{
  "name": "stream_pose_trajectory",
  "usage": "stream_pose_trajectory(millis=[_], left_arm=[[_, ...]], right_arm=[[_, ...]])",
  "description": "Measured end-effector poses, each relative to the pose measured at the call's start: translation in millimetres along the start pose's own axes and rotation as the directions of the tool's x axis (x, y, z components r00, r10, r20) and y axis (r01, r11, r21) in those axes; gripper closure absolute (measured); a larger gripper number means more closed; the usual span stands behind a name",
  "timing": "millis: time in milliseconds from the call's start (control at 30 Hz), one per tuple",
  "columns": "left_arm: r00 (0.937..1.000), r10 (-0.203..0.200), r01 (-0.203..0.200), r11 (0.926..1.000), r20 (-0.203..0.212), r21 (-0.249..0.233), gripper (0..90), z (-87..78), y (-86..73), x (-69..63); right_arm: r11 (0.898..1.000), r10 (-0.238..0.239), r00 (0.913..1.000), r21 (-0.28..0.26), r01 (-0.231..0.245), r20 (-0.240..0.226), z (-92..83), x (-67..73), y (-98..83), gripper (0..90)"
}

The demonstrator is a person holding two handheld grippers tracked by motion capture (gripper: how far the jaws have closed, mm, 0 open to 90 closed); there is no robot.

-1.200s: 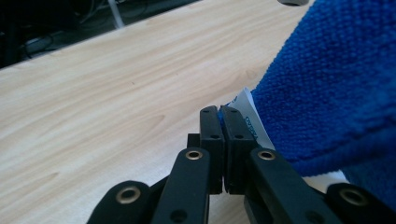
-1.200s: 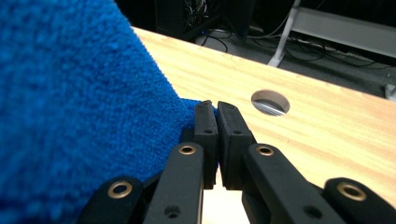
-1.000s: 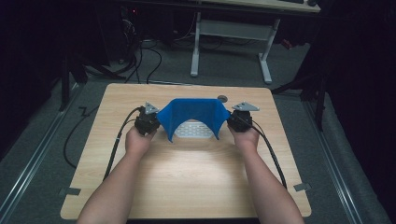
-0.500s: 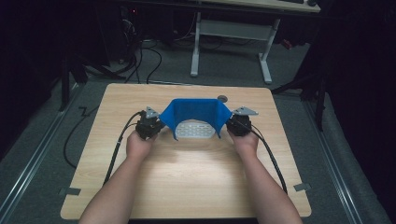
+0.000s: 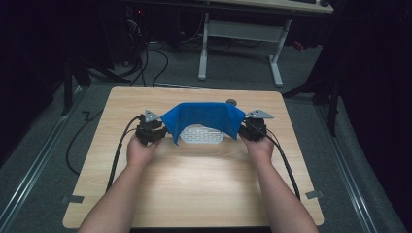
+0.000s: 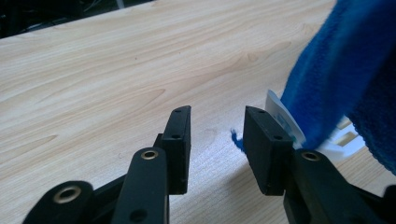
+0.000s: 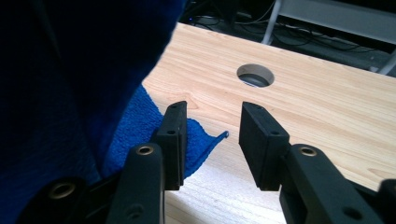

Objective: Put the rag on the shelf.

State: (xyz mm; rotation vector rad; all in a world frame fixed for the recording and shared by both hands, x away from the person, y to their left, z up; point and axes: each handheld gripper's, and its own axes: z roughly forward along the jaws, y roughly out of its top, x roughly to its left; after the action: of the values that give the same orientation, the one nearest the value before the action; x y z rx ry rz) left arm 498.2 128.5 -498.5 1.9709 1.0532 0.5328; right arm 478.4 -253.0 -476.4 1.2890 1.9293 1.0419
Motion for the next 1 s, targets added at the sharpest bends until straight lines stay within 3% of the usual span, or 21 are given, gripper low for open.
stream_pose_trajectory(millis=[167,300,400,633,733,800,1000], left_arm=[[0.9998,-0.015,0.015,0.9999,-0.014,-0.007,60.0,-5.0,-4.1,2.4],[0.9994,-0.027,0.027,0.9996,-0.019,-0.009,59.5,-8.7,-7.5,3.6],[0.9996,-0.021,0.021,0.9997,-0.019,-0.015,59.5,-11.9,-8.7,3.3],[0.9997,-0.012,0.012,0.9996,-0.02,-0.026,59.3,-16.5,-10.8,0.0],[0.9998,-0.01,0.01,0.9995,-0.019,-0.028,58.8,-19.3,-13.0,-1.0],[0.9998,-0.003,0.002,0.9999,-0.021,-0.016,58.1,-21.5,-13.9,-2.1],[0.9994,0.003,-0.004,0.9988,-0.033,-0.049,57.1,-34.1,-21.2,-4.1]], right_arm=[[1.0,0.017,0.9997,-0.018,-0.016,0.016,-7.6,-4.6,-2.6,61.3],[1.0,0.016,0.9998,-0.002,-0.016,0.015,-11.5,-9.0,-6.6,60.6],[1.0,0.021,0.9996,-0.021,-0.02,0.018,-16.6,-11.5,-10.1,59.3],[1.0,0.031,0.999,-0.006,-0.031,0.031,-22.5,-16.2,-15.3,55.8],[0.999,0.041,0.9985,-0.031,-0.04,0.037,-27.7,-18.5,-17.5,55.9],[0.999,0.033,0.9989,-0.028,-0.032,0.034,-30.6,-20.1,-19.6,55.9],[0.999,-0.015,0.999,-0.031,0.016,0.042,-45.4,-20.0,-25.4,55.8]])
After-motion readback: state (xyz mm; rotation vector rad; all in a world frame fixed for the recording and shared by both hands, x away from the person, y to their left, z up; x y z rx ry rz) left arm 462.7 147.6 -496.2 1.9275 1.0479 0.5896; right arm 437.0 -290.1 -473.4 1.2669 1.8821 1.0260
